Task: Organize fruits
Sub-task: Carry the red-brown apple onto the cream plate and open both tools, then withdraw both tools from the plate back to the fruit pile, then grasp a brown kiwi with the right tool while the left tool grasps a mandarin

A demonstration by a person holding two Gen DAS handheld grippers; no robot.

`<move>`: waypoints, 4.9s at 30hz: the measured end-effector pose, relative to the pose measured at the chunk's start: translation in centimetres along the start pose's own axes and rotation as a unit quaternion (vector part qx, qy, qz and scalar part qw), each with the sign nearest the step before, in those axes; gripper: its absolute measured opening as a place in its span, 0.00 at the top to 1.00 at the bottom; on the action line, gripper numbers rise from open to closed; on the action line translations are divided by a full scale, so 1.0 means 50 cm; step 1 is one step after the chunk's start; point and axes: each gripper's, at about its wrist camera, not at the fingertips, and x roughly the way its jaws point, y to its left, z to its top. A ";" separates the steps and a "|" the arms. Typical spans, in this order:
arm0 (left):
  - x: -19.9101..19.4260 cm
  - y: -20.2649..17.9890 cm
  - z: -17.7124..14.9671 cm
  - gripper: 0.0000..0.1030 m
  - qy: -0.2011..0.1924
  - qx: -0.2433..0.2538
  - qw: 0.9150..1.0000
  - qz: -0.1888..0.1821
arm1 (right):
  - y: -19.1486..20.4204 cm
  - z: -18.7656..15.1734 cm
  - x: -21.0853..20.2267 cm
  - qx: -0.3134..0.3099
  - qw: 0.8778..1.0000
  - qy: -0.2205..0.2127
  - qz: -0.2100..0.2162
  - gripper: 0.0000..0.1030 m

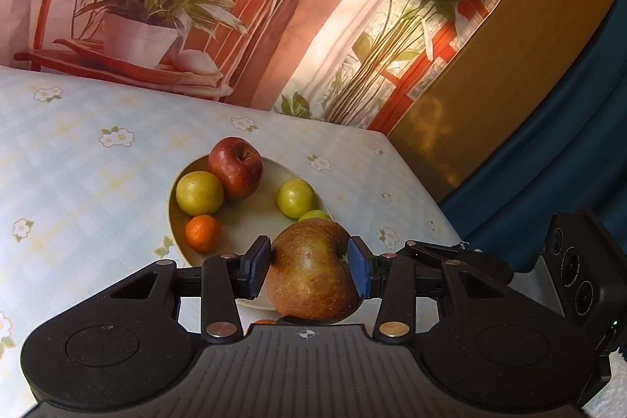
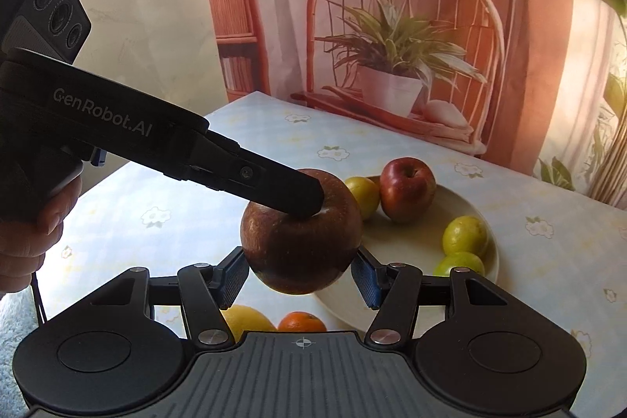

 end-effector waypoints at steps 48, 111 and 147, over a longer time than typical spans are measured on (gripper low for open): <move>0.091 0.071 0.070 0.61 0.012 -0.004 0.999 0.048 | -0.117 0.032 0.175 -0.031 0.989 0.094 -0.111 0.44; -0.032 -0.065 -0.224 0.60 0.069 0.033 0.990 0.121 | -0.034 -0.195 -0.092 0.124 0.990 -0.032 -0.067 0.60; -0.064 -0.123 -0.224 0.62 -0.009 0.126 0.976 0.177 | -0.076 -0.194 -0.039 0.147 0.989 -0.002 -0.021 0.76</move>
